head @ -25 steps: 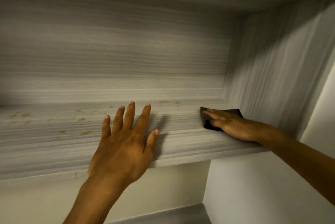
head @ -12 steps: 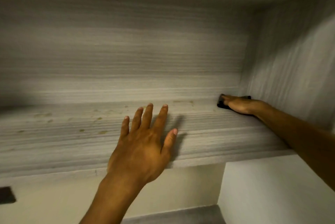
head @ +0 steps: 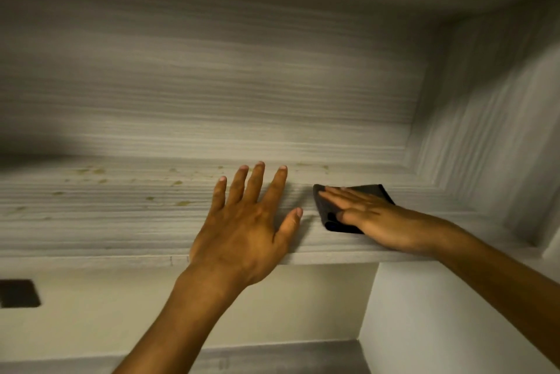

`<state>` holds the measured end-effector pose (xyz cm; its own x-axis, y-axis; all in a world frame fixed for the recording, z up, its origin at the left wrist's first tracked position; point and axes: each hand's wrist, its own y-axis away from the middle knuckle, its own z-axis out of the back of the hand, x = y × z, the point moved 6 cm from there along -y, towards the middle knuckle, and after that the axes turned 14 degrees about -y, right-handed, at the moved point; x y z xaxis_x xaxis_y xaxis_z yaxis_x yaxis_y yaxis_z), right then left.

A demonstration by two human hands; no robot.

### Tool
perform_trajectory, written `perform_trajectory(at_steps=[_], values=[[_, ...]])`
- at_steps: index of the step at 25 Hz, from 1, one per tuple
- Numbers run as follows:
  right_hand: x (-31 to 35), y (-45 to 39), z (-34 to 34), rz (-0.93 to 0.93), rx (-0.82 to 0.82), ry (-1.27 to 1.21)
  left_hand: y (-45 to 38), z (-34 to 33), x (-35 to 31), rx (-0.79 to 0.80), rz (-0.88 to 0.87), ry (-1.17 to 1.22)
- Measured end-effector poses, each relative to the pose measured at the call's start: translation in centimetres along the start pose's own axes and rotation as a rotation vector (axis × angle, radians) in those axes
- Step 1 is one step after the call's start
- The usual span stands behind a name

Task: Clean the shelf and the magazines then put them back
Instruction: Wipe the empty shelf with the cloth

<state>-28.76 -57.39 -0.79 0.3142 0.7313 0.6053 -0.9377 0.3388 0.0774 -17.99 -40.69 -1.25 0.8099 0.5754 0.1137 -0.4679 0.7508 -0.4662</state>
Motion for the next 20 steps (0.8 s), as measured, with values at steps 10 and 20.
perform_trajectory(at_steps=[10, 20], values=[[-5.2, -7.3, 4.8, -0.099, -0.113, 0.132, 1.2, 1.3, 3.1, -0.181, 0.114, -0.054], [3.3, -3.7, -2.7, 0.083, 0.001, 0.171, 4.7, 4.1, 15.8, -0.299, 0.110, -0.129]])
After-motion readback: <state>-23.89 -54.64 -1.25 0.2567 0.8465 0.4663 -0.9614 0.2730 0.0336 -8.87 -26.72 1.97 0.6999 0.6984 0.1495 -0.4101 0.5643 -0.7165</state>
